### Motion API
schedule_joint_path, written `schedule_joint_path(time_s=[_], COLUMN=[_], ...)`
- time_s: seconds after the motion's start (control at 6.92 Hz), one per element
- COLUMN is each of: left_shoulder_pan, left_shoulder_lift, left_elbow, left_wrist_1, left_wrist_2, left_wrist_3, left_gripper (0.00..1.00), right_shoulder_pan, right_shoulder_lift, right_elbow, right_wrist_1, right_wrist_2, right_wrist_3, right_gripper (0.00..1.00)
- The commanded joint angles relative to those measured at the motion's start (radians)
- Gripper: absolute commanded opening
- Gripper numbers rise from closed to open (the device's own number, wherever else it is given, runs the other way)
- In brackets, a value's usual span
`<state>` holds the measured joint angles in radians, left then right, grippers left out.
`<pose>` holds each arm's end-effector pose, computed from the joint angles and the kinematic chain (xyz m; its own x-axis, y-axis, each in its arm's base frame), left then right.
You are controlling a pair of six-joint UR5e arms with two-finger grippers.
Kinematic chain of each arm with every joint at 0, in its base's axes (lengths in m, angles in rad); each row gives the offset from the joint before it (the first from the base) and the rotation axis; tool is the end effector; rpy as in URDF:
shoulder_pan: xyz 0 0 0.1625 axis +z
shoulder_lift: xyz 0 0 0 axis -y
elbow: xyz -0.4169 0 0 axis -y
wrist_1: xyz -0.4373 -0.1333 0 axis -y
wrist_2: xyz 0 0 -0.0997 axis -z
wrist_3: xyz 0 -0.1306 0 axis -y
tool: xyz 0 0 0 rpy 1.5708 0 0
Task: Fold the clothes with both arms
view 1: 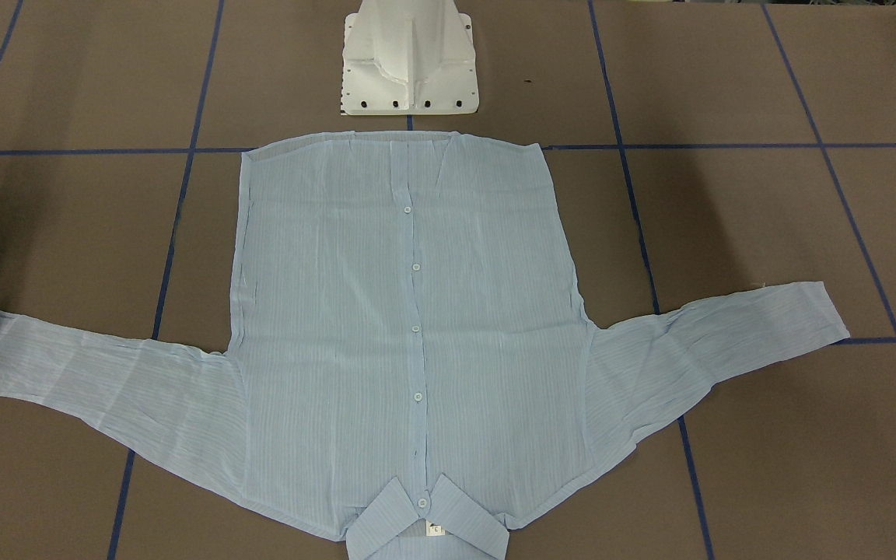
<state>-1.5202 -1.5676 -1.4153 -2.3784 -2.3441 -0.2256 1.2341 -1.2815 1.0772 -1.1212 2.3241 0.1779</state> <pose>-0.0134 -0.5678 0.6627 0.6848 0.2682 -0.6776 0.1158 0.8780 0.4645 -0.1789 -0.6441 0.7190 0.6803 -0.2295 0.6961 0.2033 0.9715 0.1216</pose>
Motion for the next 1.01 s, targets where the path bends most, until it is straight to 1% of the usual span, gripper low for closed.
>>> schedule_joint_path(time_s=[0.0, 0.14, 0.29, 0.58, 0.72, 0.87], left_shoulder_pan=[0.000, 0.000, 0.000, 0.000, 0.000, 0.000], left_shoulder_lift=[0.000, 0.000, -0.002, -0.002, -0.002, -0.002], left_elbow=[0.001, 0.001, -0.001, -0.001, -0.002, -0.002], left_wrist_1=[-0.005, -0.005, -0.005, -0.005, -0.005, -0.007], left_wrist_2=[0.002, 0.002, 0.002, 0.000, 0.000, -0.001], left_wrist_3=[-0.003, -0.004, -0.006, -0.009, -0.009, -0.009], left_gripper=[1.00, 1.00, 1.00, 1.00, 1.00, 1.00], right_shoulder_pan=[-0.005, -0.005, -0.005, -0.004, -0.001, -0.002], right_shoulder_lift=[0.007, 0.008, 0.008, 0.007, 0.007, 0.008], right_elbow=[-0.010, -0.013, -0.026, -0.017, 0.053, 0.135], right_wrist_1=[0.000, -0.002, 0.000, 0.003, -0.003, -0.011], right_wrist_2=[0.000, 0.000, 0.001, 0.003, 0.003, 0.024], right_wrist_3=[0.002, 0.002, 0.000, 0.006, 0.029, 0.145], right_gripper=[0.61, 0.14, 0.00, 0.00, 0.00, 0.00])
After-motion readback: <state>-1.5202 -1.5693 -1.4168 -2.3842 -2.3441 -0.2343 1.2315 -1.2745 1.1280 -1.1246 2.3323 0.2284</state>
